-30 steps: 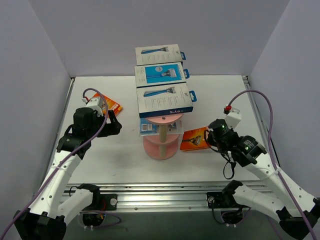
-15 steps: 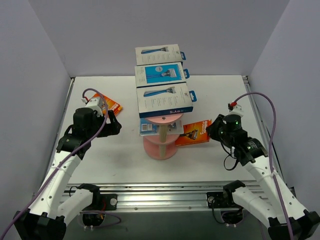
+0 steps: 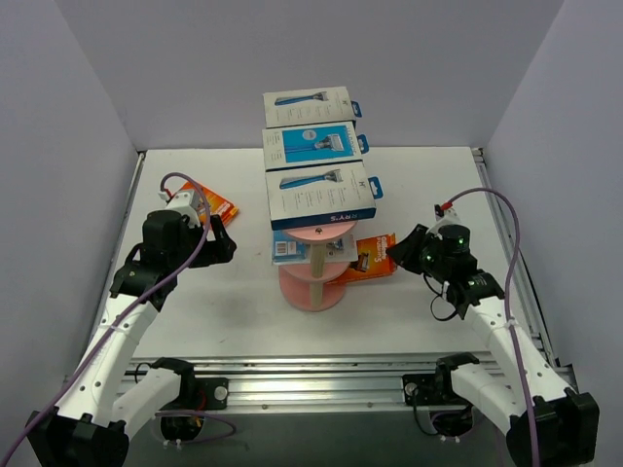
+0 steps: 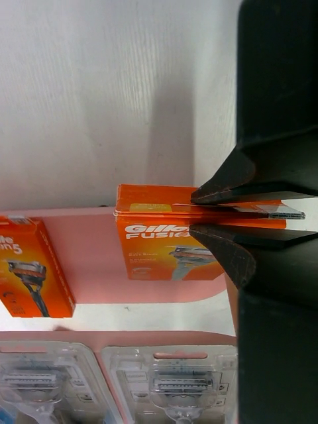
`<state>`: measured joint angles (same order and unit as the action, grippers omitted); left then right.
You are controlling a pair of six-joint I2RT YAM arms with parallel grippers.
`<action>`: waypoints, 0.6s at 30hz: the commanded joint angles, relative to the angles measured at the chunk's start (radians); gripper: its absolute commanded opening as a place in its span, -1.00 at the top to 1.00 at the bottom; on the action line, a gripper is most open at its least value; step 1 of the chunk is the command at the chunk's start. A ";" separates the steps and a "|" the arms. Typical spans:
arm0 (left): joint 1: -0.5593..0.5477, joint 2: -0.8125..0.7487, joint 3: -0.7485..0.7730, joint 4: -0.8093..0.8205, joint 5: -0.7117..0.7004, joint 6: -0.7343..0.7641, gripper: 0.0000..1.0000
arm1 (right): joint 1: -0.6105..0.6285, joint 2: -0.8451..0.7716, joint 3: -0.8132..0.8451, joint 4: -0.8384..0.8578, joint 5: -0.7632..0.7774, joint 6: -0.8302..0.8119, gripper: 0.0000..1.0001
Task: Place and organize the shaving razors onto the shelf
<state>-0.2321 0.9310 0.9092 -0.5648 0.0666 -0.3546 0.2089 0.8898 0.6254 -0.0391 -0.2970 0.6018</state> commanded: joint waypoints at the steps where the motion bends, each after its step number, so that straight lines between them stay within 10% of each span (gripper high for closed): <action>1: -0.001 -0.014 0.002 0.045 -0.004 0.013 -0.88 | -0.006 0.043 -0.032 0.189 -0.111 0.030 1.00; 18: 0.000 -0.017 -0.001 0.048 0.010 0.011 -0.88 | 0.061 0.299 -0.055 0.492 -0.111 0.118 1.00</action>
<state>-0.2321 0.9302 0.9089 -0.5648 0.0673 -0.3546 0.2340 1.1553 0.5636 0.3157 -0.4004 0.6807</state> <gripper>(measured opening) 0.941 0.127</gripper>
